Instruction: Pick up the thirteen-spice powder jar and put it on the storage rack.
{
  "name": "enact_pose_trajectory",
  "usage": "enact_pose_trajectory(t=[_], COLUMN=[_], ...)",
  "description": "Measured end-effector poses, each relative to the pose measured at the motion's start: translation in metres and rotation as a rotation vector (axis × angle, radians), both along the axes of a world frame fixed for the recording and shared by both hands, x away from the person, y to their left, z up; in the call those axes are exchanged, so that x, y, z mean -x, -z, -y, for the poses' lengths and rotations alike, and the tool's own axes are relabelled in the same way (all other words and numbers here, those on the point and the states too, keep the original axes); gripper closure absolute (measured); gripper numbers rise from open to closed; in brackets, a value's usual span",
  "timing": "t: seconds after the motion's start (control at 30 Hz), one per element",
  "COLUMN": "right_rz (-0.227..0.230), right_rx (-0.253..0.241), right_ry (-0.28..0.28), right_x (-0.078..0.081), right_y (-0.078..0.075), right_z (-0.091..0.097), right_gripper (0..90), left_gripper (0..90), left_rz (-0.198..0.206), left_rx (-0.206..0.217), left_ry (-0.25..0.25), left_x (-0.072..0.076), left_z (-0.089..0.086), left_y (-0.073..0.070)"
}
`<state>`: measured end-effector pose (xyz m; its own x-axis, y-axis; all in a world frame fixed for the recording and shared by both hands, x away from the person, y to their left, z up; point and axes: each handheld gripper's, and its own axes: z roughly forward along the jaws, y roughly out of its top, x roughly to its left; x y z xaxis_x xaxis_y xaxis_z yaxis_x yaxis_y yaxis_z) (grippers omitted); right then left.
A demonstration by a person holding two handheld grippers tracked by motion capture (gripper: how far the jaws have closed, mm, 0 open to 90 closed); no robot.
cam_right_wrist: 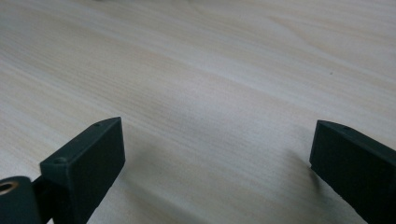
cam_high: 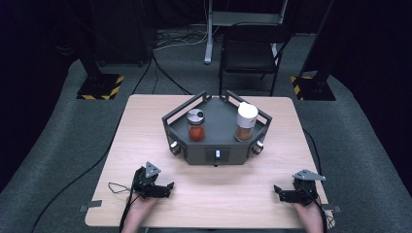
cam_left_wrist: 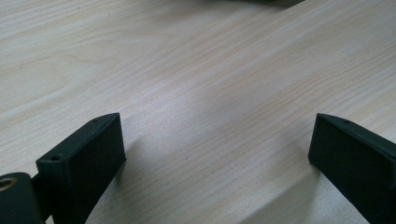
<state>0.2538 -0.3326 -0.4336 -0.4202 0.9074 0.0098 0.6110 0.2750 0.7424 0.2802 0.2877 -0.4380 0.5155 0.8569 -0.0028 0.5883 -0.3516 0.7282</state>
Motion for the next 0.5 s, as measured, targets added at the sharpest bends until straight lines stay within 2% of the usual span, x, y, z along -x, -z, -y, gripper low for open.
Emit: enact_pose_trajectory(t=[0.23,0.5], right_rz=[-0.010,-0.010], right_rx=[0.024,0.024], right_ry=[0.003,0.005], right_x=[-0.0003,0.0001], right_y=[-0.0012,-0.0011], right_z=[-0.0045,-0.0050], right_gripper=[1.2,1.2], left_gripper=[3.7,3.7], left_rz=[0.000,0.000], left_rx=[0.000,0.001], left_ry=[0.000,0.000], left_x=[0.0001,0.0004], left_z=[0.0000,0.0001], left_y=[0.0000,0.0002])
